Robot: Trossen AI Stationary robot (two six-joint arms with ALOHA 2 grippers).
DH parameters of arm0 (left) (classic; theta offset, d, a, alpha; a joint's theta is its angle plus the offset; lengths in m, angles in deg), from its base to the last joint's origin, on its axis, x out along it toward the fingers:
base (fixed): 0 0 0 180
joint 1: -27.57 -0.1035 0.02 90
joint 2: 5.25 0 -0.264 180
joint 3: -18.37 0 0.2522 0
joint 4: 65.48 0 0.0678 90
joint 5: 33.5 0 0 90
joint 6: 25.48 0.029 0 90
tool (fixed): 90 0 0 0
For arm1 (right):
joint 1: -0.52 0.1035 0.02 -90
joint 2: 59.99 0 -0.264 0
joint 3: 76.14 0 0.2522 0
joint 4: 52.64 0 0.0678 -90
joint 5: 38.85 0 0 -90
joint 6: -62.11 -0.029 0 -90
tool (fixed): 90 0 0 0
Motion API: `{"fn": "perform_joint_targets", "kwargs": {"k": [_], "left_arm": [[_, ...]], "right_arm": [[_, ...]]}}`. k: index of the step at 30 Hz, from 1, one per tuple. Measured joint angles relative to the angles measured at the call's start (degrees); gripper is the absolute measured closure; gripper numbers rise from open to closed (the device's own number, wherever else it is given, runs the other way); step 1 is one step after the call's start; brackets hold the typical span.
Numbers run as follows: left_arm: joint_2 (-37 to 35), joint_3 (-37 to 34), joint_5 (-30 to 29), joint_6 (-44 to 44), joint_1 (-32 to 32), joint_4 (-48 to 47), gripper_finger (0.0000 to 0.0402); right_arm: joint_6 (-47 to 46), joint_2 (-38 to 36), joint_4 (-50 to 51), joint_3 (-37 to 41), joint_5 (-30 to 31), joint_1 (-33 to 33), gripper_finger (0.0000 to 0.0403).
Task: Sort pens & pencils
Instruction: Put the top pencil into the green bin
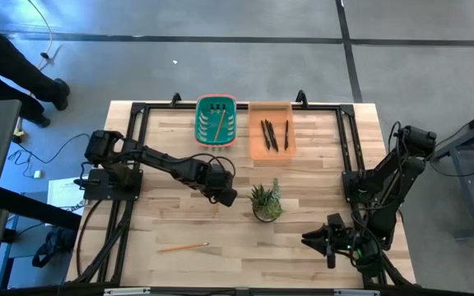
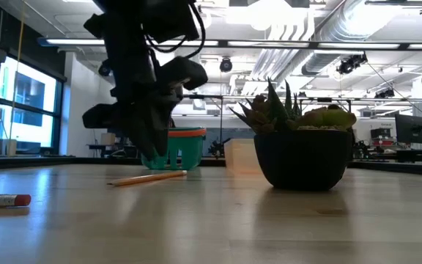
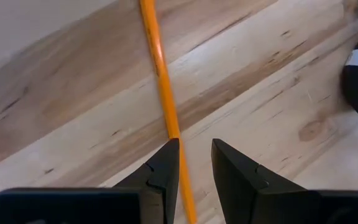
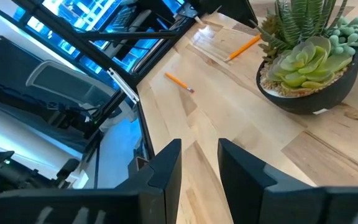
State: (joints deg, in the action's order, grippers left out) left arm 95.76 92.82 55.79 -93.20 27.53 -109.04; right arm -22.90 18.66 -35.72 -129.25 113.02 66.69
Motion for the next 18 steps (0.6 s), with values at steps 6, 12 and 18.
{"fn": "perform_joint_targets", "kwargs": {"k": [6,12,18], "left_arm": [[2.11,-0.02,0.26,0.07,0.07,0.21,0.0318],[2.78,-0.02,0.28,0.0,0.0,0.19,0.0318],[3.24,-0.01,0.92,-0.26,0.0,1.32,0.0318]], "right_arm": [[0.02,0.0,-0.01,0.0,0.0,0.0,0.0306],[0.02,0.0,-0.35,0.0,-0.18,0.0,0.0306],[0.04,0.0,-0.19,0.0,-0.44,-0.01,0.0306]]}}
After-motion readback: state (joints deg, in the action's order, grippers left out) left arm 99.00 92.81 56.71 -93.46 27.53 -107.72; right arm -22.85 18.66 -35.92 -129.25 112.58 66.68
